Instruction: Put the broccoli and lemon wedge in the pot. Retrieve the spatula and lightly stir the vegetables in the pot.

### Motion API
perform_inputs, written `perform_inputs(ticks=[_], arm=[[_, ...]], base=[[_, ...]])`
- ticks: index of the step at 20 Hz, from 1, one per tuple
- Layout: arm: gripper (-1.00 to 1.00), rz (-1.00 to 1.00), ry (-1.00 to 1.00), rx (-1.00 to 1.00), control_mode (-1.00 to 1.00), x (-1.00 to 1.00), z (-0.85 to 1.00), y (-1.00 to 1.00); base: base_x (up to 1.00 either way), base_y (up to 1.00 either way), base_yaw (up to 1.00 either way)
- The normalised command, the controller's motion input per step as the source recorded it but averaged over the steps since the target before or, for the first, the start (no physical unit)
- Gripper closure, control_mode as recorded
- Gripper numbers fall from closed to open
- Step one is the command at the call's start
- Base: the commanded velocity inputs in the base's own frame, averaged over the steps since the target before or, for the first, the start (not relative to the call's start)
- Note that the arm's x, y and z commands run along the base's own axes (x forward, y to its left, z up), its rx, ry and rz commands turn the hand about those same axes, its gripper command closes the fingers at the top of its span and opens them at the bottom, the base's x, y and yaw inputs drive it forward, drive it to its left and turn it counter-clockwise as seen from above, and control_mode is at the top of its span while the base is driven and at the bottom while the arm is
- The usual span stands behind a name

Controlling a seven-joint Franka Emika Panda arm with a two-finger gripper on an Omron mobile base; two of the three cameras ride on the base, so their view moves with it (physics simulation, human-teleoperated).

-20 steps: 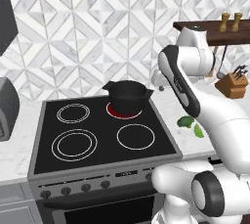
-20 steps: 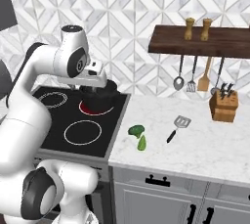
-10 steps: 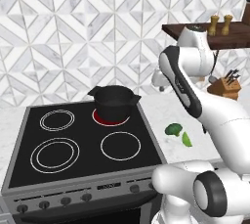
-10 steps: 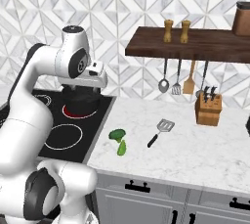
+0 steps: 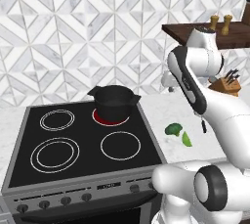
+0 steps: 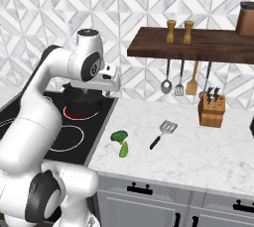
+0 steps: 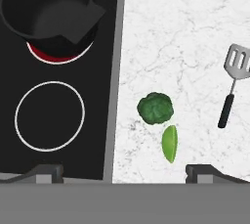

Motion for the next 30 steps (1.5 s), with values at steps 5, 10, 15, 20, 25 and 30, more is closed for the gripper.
perform_inputs(ticks=[5, 10, 15, 20, 25, 30], arm=[[-1.00, 0.00, 0.01, 0.00, -1.00, 0.00, -0.52, -0.82], [-1.00, 0.00, 0.03, 0.00, -1.00, 0.00, -0.62, -0.65], [-1.00, 0.00, 0.06, 0.00, -1.00, 0.00, -0.71, -0.27], [-1.00, 0.00, 0.03, 0.00, -1.00, 0.00, -0.74, -0.08], [-1.00, 0.00, 0.00, 0.00, -1.00, -0.07, -0.55, 0.00], [-1.00, 0.00, 0.00, -0.03, -1.00, 0.00, -0.59, 0.09]], base=[[0.00, 0.00, 0.00], [0.00, 0.00, 0.00], [0.00, 0.00, 0.00], [0.00, 0.00, 0.00], [0.00, 0.00, 0.00], [0.00, 0.00, 0.00]])
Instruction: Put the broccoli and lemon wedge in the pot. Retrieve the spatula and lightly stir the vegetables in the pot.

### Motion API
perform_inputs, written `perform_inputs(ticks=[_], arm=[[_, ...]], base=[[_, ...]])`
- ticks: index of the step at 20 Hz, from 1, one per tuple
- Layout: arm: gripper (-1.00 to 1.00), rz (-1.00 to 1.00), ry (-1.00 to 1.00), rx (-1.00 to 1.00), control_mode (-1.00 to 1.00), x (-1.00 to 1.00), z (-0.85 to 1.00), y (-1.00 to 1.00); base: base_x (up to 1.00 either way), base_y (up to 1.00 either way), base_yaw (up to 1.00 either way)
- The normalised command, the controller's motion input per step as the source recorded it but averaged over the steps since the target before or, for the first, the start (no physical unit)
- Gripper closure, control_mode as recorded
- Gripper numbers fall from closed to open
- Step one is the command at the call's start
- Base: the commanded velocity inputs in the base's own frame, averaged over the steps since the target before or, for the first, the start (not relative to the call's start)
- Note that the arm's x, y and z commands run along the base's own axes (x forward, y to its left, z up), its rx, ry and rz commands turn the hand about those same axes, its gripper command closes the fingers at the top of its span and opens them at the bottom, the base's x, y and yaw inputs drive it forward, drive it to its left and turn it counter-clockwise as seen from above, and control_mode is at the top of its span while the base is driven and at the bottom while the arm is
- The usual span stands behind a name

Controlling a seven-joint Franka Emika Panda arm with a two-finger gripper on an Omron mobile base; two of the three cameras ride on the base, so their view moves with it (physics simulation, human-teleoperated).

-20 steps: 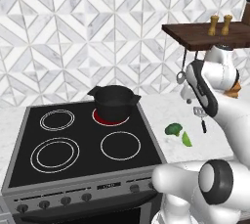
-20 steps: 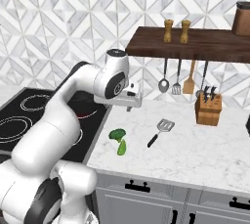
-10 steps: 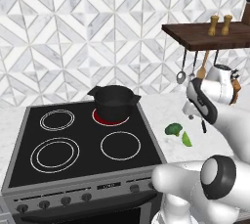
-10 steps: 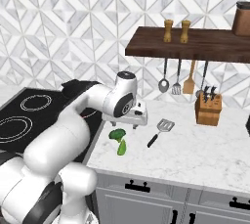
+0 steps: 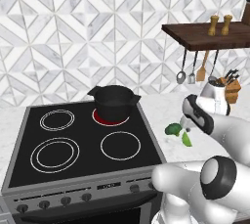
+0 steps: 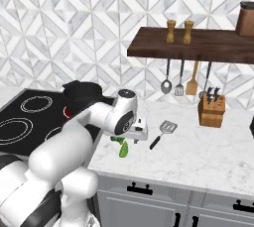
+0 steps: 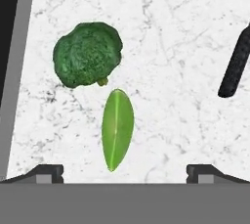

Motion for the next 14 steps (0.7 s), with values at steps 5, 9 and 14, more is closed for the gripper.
perform_inputs(ticks=[5, 9, 14], arm=[[-1.00, 0.00, 0.00, -0.06, -1.00, 0.00, -0.53, 0.21], [-1.00, 0.00, 0.00, -0.04, -1.00, 0.00, -0.49, 0.08], [-1.00, 0.00, 0.00, -0.02, -1.00, 0.04, -0.49, 0.00]], base=[[0.00, 0.00, 0.00], [0.00, 0.00, 0.00], [0.00, 0.00, 0.00]])
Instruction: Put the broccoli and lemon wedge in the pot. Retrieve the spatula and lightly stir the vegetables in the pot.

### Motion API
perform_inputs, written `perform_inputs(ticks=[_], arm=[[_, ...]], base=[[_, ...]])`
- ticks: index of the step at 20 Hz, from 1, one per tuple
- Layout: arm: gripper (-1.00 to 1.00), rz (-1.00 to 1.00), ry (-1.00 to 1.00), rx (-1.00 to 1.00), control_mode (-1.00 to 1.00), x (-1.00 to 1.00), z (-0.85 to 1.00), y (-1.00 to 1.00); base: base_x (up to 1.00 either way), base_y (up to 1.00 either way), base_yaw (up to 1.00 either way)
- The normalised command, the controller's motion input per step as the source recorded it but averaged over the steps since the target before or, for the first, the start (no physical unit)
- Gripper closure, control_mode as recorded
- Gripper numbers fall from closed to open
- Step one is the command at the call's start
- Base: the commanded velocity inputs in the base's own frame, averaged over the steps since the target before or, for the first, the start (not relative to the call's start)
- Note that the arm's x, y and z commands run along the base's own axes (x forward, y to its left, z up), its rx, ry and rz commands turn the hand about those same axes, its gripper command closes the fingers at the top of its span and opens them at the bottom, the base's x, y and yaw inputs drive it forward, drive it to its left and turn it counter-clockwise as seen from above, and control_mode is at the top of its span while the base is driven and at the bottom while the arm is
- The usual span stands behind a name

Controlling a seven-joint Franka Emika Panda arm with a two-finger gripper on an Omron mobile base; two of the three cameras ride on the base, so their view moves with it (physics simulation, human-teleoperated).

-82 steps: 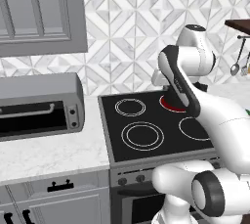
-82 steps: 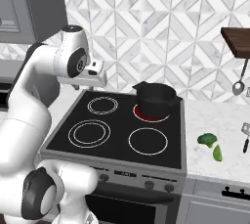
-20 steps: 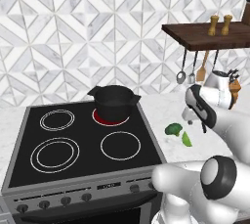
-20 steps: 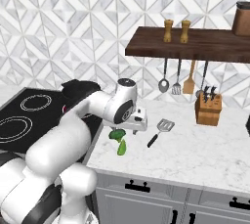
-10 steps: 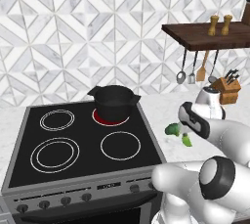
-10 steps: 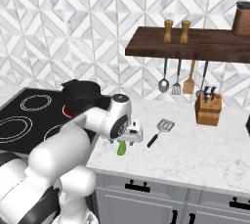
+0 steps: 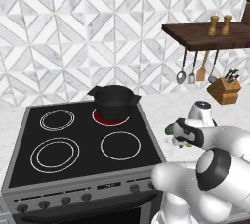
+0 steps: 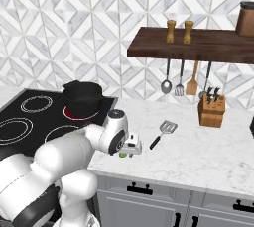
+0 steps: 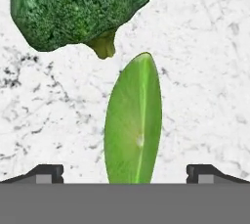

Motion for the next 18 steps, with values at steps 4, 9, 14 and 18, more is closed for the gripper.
perform_inputs(ticks=[4, 9, 14, 18], arm=[[-1.00, 0.00, 0.00, 0.00, -1.00, 0.11, -0.47, 0.00], [1.00, 0.00, 0.00, 0.00, -1.00, 0.18, -0.36, 0.00], [1.00, 0.00, 0.00, 0.00, -1.00, 0.20, -0.27, 0.07], [1.00, 0.00, -0.02, 0.00, -1.00, -0.09, 0.01, 0.19]], base=[[0.00, 0.00, 0.00], [0.00, 0.00, 0.00], [0.00, 0.00, 0.00], [0.00, 0.00, 0.00]])
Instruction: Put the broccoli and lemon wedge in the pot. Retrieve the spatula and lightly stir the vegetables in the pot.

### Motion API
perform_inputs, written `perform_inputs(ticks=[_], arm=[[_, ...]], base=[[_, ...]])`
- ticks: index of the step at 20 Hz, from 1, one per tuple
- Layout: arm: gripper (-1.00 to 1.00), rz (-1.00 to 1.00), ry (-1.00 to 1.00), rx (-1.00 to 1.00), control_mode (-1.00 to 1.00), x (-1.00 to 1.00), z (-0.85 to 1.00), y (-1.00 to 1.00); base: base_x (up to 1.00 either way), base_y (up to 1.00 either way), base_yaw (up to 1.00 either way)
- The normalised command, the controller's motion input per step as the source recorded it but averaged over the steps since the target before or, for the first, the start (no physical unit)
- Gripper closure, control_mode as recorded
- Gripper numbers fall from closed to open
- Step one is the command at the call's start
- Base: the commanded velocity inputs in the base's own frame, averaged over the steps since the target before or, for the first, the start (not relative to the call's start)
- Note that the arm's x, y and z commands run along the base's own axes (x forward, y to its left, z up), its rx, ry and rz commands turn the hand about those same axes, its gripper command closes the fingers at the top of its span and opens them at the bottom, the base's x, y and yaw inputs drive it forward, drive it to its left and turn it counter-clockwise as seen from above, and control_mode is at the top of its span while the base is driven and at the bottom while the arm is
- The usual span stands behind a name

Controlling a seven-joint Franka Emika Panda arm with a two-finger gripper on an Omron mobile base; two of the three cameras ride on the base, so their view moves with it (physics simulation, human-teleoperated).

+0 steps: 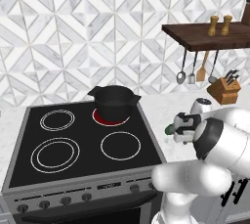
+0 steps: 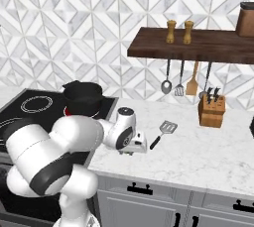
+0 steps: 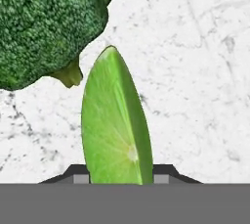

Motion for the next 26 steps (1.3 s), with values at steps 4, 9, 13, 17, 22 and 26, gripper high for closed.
perform_inputs(ticks=[4, 9, 13, 17, 22, 26], arm=[[1.00, 0.00, -0.13, 0.01, -1.00, -0.69, 0.81, 0.36], [1.00, 0.00, -0.03, 0.00, -1.00, -0.57, 1.00, 0.67], [1.00, 0.00, 0.02, 0.00, -1.00, -0.15, 1.00, 0.84], [1.00, 0.00, 0.04, 0.00, -1.00, 0.00, 1.00, 0.92], [1.00, 0.00, 0.00, 0.00, -1.00, 0.22, 1.00, 0.69], [1.00, 0.00, 0.00, 0.00, -1.00, 0.52, 0.83, 0.38]], base=[[0.00, 0.00, 0.00], [0.00, 0.00, 0.00], [0.00, 0.00, 0.00], [0.00, 0.00, 0.00], [0.00, 0.00, 0.00], [0.00, 0.00, 0.00]])
